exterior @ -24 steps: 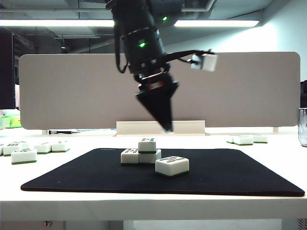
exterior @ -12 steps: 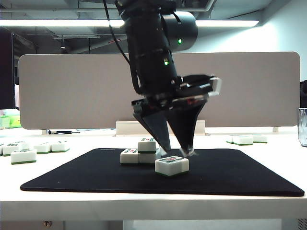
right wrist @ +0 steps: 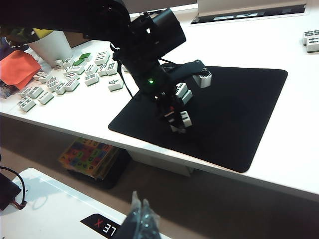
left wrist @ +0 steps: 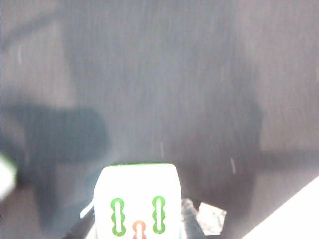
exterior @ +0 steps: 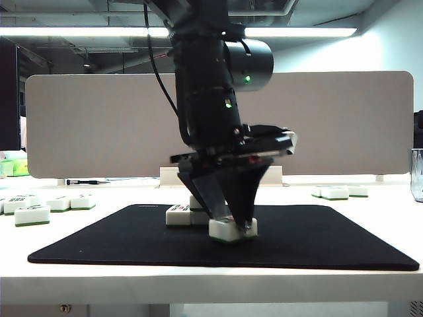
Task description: Arrange four mahjong tiles into a neat stack, creating two layers of paired tiles.
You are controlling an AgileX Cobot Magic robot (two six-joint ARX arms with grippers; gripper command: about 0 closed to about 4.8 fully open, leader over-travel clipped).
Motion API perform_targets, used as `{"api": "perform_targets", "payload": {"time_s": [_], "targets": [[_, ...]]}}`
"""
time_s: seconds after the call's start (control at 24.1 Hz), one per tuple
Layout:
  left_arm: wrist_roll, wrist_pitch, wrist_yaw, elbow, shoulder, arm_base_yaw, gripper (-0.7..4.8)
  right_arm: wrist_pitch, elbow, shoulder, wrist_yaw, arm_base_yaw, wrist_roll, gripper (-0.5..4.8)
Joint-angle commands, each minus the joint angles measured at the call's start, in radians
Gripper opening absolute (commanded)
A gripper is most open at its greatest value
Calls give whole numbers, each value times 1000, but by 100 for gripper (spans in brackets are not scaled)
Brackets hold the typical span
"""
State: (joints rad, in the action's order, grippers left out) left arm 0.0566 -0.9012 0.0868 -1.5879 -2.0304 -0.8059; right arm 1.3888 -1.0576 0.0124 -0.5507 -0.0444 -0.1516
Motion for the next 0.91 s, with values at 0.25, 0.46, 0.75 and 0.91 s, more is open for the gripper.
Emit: {"api": "perform_targets", "payload": {"time_s": [0.25,0.46,0.75,0.91], "targets": [[-102,42,-91,-3,336,126,146,-10,-4,-13,-2,-1,3,-1],[-227,-6,-86,-2,309,322,146,-9,-4,-13,-2,0,3,-1],[-229,-39,-83,-2,172,377,146,-9,-4,-13,-1,0,3,-1],[-230,-2,-83,-2,79,377,146,-9,-4,-13,-2,-1,3,-1]]}}
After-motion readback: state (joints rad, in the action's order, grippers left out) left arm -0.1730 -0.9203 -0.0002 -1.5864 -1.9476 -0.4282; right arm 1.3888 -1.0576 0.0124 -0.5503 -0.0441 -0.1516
